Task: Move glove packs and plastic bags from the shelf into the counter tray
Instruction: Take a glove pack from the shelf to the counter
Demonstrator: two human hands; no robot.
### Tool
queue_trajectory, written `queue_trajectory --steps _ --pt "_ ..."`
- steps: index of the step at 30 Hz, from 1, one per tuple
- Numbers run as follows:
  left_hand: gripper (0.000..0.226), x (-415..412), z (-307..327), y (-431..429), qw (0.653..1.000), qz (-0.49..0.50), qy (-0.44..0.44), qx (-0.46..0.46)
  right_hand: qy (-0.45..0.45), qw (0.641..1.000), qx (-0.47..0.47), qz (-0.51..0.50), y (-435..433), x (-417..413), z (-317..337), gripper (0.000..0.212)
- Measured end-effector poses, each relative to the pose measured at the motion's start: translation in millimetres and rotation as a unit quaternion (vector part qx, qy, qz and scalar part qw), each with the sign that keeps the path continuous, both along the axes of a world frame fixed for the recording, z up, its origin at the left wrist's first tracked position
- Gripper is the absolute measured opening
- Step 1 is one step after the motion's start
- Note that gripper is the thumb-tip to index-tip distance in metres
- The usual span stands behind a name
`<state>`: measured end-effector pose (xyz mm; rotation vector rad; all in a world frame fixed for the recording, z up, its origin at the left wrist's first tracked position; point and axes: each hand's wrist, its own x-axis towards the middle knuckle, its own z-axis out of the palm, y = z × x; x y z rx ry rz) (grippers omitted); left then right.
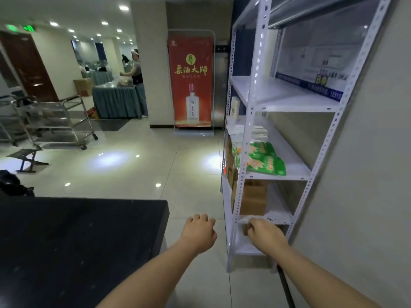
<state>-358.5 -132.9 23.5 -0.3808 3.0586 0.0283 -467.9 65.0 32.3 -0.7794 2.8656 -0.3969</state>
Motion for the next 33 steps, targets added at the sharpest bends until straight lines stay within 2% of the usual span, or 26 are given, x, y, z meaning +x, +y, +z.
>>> queue_trajectory --steps 9,13,18,23,28,33 --pt "0.045 -110 8 -93 1.0 -0.004 0.01 0.009 0.036 0.998 -0.008 0.048 -104 -101 4 0.022" --pt "0.044 -154 7 -134 1.0 0.01 0.029 0.004 0.084 0.994 -0.025 0.067 -152 -148 4 0.036" --pt "0.044 -216 8 -189 0.998 0.044 0.046 -0.01 0.108 0.991 -0.025 0.079 -216 -215 2 0.043" --pt "0.046 -271 25 -238 0.993 0.099 0.058 -0.005 0.094 0.992 -0.028 0.079 -283 -278 23 0.05" --pt "0.046 -329 35 -286 0.986 0.143 0.082 -0.004 0.092 0.993 -0.05 0.062 -333 -328 30 0.046" --pt "0.046 -381 29 -309 0.987 0.136 0.086 0.013 0.056 0.995 -0.086 0.016 -357 -360 27 0.047"
